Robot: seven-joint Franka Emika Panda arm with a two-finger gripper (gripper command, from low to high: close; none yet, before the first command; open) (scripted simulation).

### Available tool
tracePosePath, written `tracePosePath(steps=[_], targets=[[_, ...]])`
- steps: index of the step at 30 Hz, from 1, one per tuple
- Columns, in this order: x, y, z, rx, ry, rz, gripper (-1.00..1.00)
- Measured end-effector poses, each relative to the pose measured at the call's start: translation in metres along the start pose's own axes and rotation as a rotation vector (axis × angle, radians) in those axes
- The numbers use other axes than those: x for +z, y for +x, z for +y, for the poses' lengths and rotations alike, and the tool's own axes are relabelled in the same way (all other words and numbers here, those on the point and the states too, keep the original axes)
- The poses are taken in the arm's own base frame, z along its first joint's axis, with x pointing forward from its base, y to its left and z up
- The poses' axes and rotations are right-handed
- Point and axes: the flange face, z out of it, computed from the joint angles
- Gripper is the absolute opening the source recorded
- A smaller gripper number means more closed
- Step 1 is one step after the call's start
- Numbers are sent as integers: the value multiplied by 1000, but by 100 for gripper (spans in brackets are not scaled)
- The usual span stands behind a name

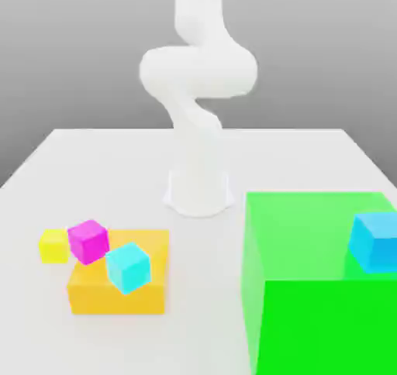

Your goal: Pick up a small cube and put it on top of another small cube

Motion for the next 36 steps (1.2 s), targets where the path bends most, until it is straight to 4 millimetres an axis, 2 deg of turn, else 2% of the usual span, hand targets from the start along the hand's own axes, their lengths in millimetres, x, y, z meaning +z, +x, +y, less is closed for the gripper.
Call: tracePosePath(steps=[3,6,10,13,17,20,25,27,34,35,36], targets=[[59,18,38,132,-111,1,0],[109,32,85,264,-213,2,0],[165,42,159,447,-340,1,0],[198,42,220,588,-430,0,0],[230,29,305,783,-542,-4,0],[246,11,366,934,-620,-9,0],[256,-37,464,1206,-740,-16,0],[258,-60,496,1308,-778,-19,0],[304,-95,529,1327,-793,-29,0],[308,-98,532,1327,-794,-29,-100],[308,-98,532,1327,-794,-29,-100]])
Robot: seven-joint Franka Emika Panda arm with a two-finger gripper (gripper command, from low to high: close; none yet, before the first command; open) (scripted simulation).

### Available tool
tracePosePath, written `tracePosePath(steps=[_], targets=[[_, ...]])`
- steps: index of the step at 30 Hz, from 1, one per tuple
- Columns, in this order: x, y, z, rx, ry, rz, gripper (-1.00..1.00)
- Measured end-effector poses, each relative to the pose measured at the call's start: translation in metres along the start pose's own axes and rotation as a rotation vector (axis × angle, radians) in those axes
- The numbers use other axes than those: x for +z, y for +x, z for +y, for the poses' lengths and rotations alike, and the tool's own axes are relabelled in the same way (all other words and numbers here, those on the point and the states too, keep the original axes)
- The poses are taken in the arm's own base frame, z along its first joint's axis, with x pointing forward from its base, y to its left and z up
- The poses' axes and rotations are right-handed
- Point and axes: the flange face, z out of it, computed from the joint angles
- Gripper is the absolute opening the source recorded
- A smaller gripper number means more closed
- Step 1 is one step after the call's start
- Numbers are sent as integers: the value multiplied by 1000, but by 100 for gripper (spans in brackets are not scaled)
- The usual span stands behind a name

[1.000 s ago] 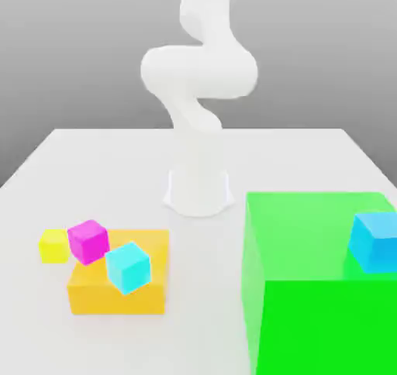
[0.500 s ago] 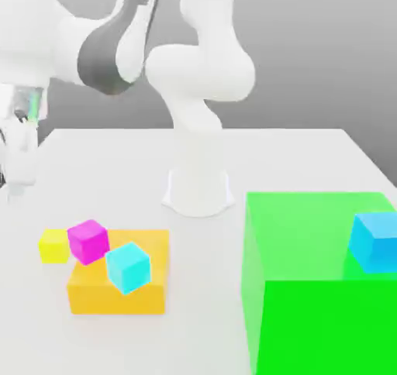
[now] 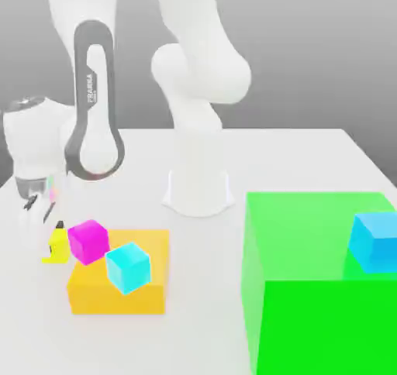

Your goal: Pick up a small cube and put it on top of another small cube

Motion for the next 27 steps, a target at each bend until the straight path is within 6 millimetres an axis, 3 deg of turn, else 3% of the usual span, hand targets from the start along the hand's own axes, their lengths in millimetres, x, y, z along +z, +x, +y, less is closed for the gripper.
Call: tracePosePath(steps=[6,13,19,25,27], targets=[[0,0,0,0,1,0,-100],[-58,-1,-1,1,2,-1,-100],[-116,-51,-8,-24,0,12,-100],[-174,-111,2,-51,2,2,-100],[-174,-122,6,-57,1,-1,-100]])
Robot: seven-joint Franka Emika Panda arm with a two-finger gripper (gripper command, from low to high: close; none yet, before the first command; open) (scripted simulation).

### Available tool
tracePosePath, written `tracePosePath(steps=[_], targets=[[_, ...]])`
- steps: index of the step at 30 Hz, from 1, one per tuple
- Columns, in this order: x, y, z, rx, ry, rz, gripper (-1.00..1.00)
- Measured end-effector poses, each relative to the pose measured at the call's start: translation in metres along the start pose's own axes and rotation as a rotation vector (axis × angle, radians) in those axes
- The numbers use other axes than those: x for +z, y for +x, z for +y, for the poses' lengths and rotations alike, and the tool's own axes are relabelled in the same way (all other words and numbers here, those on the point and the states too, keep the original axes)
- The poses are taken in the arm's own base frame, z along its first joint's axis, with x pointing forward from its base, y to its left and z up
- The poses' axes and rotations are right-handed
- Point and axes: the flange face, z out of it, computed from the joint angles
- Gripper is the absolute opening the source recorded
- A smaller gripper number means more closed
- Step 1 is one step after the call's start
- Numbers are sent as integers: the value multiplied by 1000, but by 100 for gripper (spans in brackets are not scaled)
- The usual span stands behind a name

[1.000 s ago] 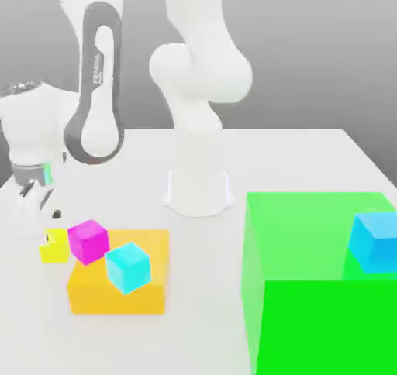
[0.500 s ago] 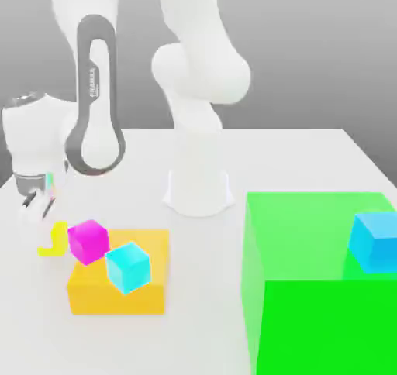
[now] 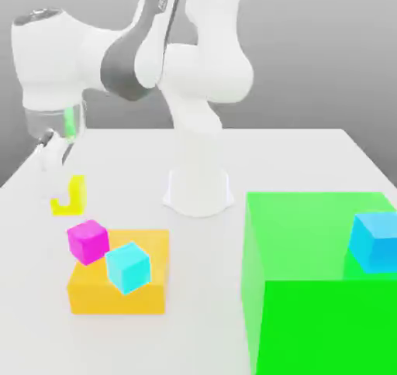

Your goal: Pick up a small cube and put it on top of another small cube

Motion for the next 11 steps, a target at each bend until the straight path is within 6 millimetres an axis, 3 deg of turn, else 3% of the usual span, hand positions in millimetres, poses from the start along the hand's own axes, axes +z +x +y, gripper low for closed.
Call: tracePosePath(steps=[4,5,11], targets=[[40,-3,1,-2,0,0,-100],[48,-4,2,-2,0,0,100],[52,-4,2,-2,-1,0,100]])
